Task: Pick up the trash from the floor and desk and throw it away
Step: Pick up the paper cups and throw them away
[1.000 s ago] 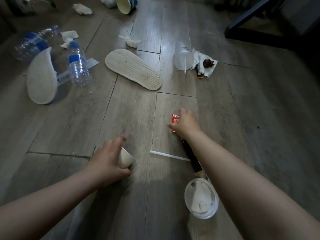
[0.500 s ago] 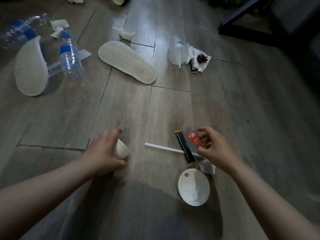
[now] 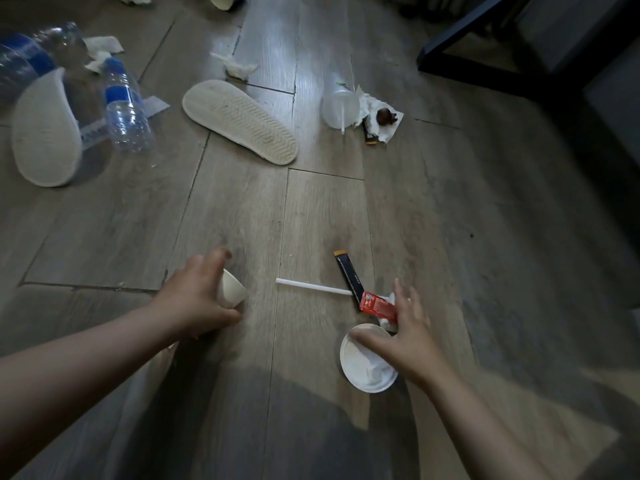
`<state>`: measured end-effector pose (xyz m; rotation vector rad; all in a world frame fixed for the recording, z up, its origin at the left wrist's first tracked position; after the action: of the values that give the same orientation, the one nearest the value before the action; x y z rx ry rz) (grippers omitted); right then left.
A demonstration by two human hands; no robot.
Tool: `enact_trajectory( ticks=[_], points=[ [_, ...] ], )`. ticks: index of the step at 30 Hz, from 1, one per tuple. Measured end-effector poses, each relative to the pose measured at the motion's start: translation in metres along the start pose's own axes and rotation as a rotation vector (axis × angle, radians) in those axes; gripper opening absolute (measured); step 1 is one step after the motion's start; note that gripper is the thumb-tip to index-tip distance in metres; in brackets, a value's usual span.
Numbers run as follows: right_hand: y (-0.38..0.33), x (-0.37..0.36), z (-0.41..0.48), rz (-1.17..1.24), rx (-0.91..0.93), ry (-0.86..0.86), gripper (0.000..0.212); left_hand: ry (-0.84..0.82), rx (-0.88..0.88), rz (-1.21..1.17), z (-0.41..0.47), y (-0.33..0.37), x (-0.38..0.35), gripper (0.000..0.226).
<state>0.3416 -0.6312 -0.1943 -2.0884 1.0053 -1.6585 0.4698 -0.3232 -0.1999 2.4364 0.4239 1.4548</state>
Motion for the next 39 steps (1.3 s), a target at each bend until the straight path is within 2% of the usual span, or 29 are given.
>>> enact_trajectory(
  ticks=[7, 12, 19, 22, 26, 32, 36, 39],
  points=[
    [-0.01, -0.021, 0.008, -0.394, 0.248, -0.14, 0.117, 0.005, 0.004, 0.023, -0.002, 0.003, 0.0, 0.099],
    [-0.004, -0.028, 0.008, -0.47, 0.268, -0.329, 0.129, 0.018, -0.001, 0.058, -0.001, 0.003, -0.001, 0.099],
    [-0.004, -0.03, 0.003, -0.54, 0.246, -0.449, 0.147, 0.01, -0.008, 0.059, 0.001, 0.003, -0.001, 0.099],
    [-0.007, -0.032, -0.005, -0.548, 0.272, -0.388, 0.137, 0.01, -0.014, 0.057, 0.0, 0.003, -0.001, 0.098],
    [-0.015, -0.029, -0.017, -0.557, 0.355, -0.203, 0.106, 0.009, -0.013, 0.052, -0.001, 0.003, 0.0, 0.098],
    [-0.02, -0.032, -0.013, -0.481, 0.32, 0.064, 0.077, 0.018, -0.021, 0.049, 0.001, 0.002, -0.001, 0.098],
    [-0.021, -0.034, -0.01, -0.443, 0.3, 0.154, 0.068, 0.016, -0.026, 0.044, 0.003, 0.001, -0.002, 0.098],
    [-0.018, -0.036, -0.01, -0.431, 0.28, 0.175, 0.076, 0.021, -0.028, 0.045, 0.004, 0.0, -0.003, 0.098]
  ],
)
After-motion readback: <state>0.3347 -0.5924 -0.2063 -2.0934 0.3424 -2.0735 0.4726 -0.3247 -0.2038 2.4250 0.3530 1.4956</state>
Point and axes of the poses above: each hand's wrist, its own z-axis towards the middle knuckle, its own x-axis out of the back of the hand, y = z × x, the point moved 6 cm from there along z, towards the middle knuckle, and after that the axes turned 12 degrees about x, right-handed, at the moved point
